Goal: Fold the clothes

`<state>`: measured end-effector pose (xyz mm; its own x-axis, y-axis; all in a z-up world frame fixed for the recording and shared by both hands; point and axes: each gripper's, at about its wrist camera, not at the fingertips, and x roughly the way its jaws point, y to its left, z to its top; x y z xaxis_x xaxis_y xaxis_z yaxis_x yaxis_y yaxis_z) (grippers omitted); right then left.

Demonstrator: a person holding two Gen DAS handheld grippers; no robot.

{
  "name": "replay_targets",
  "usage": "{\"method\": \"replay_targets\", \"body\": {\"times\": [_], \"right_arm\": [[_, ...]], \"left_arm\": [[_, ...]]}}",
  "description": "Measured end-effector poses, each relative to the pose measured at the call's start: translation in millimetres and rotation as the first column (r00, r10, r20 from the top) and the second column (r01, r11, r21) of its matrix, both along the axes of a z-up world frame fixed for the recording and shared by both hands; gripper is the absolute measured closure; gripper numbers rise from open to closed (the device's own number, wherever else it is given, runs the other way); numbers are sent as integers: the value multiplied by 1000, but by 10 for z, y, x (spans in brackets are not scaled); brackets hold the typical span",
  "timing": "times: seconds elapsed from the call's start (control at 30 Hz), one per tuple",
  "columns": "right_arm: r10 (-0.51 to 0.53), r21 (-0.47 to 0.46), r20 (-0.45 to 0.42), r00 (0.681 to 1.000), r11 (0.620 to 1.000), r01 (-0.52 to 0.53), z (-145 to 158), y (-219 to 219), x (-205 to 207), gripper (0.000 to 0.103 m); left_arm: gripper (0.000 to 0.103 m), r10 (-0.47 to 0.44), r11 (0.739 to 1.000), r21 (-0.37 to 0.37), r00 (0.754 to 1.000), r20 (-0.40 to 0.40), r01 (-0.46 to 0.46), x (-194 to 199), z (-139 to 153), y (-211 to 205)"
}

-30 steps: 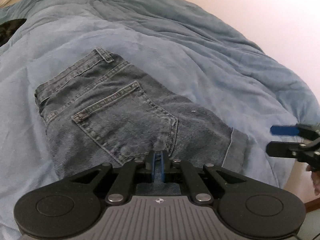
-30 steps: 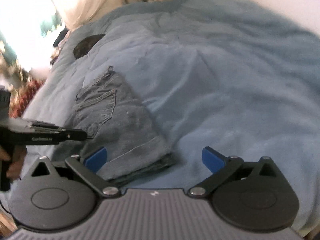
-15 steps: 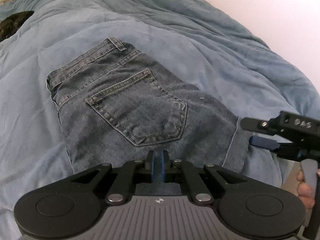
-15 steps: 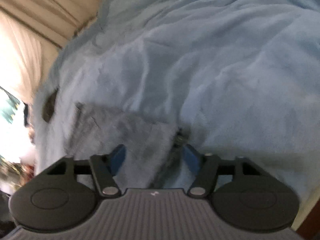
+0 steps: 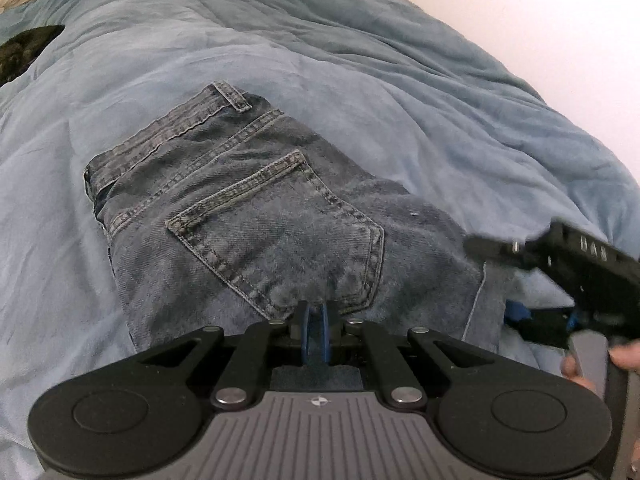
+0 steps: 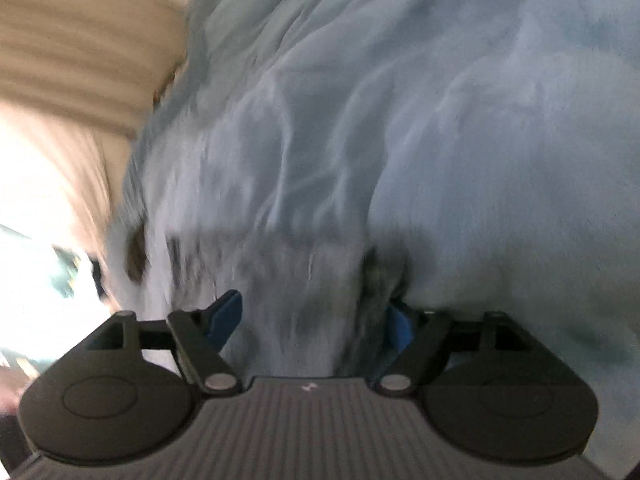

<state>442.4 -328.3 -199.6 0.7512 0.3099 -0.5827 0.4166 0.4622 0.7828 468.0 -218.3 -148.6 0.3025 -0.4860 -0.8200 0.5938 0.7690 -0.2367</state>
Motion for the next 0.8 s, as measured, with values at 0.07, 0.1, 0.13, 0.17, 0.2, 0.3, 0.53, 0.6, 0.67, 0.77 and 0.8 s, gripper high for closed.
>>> {"method": "replay_targets", "body": {"times": [0.07,0.1,0.13,0.17,0.2,0.3,0.53,0.6,0.67,0.77,0.8], "right_arm": [[8,12,17,1000,1000,-8,-11,-3,28,44],[38,-7,31,999,999,-38,41,15,39,54],[69,-27,46,997,997,-68,94,33,51,73],[100,-47,59,993,994,-97,146,52,62,78],[131,-68,72,989,990,-126,198,70,73,79],[205,-119,94,974,974,-193,311,108,113,84],[255,-287,33,966,929,-235,552,-3,165,91],[262,-320,-13,965,913,-253,440,-48,159,91],[259,-297,-57,964,918,-264,206,-91,196,91],[258,-260,-81,963,927,-271,8,-122,275,90],[260,-259,-80,962,927,-272,12,-114,285,90]], "left_arm": [[99,-4,1000,1,1000,-3,4,-3,-3,-29],[99,-8,1000,-1,1000,-4,8,-7,-2,-43],[99,-16,1000,1,1000,-1,16,-11,-7,-59],[99,-23,1000,3,1000,2,23,-15,-11,-75],[99,-31,1000,5,1000,5,31,-19,-16,-91],[99,-38,999,10,999,13,38,-17,-35,-128],[99,-86,996,-14,994,62,87,-17,22,-329],[98,-121,992,28,991,64,119,-22,-114,-498],[97,-133,991,44,988,72,130,-14,-260,-545],[97,-125,992,15,991,56,125,50,-129,-517],[97,-119,993,-2,991,54,119,75,-57,-497]]}}
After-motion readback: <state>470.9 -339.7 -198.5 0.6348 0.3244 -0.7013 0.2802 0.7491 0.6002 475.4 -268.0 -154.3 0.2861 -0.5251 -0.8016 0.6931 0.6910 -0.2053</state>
